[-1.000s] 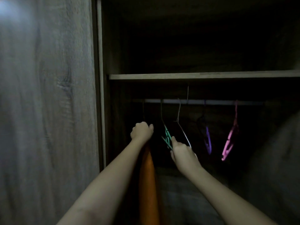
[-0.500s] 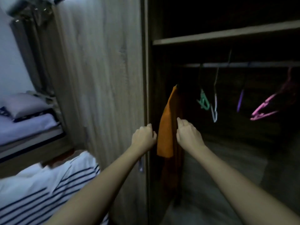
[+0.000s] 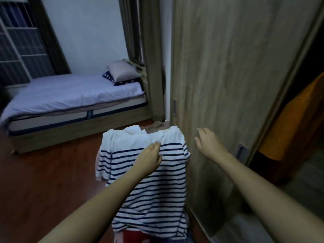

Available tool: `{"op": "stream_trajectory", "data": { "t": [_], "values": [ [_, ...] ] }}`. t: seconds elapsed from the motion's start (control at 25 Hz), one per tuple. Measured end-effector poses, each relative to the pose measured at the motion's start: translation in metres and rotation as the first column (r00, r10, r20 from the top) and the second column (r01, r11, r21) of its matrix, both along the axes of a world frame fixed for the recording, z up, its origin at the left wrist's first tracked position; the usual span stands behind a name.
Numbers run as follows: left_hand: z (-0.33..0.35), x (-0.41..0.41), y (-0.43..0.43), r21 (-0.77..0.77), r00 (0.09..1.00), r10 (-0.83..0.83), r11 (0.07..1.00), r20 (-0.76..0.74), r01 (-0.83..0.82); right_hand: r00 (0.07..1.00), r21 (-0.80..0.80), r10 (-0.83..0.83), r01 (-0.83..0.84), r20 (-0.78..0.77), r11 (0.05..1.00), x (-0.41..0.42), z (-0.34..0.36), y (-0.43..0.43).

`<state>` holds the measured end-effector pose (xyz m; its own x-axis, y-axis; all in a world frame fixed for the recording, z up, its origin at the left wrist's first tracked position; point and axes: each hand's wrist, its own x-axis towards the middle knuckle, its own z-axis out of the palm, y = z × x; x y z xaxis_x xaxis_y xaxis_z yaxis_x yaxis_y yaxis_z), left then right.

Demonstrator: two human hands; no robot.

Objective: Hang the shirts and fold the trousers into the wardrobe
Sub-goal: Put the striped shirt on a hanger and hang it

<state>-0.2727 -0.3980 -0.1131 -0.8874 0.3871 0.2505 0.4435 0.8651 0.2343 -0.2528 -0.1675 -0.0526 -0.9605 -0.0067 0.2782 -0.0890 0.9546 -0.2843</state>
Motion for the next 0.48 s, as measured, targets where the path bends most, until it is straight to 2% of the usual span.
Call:
{"op": "stream_trajectory", "data": {
  "t": [0.24,0.4,0.48],
  "values": [
    [-0.037,-0.114,-0.068,-0.131,0.995,0.083,0.988,0.047,-0.077,0.991,-0.053,0.108,-0.104,0.076,0.993,-0.127,-0.044,-0.065],
    [-0.083,-0.155,-0.096,-0.233,0.994,0.1,0.969,0.048,-0.086,0.981,-0.027,0.07,-0.066,0.181,0.997,-0.211,-0.074,-0.09],
    [-0.104,-0.157,-0.098,-0.214,0.996,0.087,0.973,-0.006,-0.086,0.969,-0.031,0.036,-0.029,0.244,0.999,-0.245,-0.082,-0.101]
  ]
}}
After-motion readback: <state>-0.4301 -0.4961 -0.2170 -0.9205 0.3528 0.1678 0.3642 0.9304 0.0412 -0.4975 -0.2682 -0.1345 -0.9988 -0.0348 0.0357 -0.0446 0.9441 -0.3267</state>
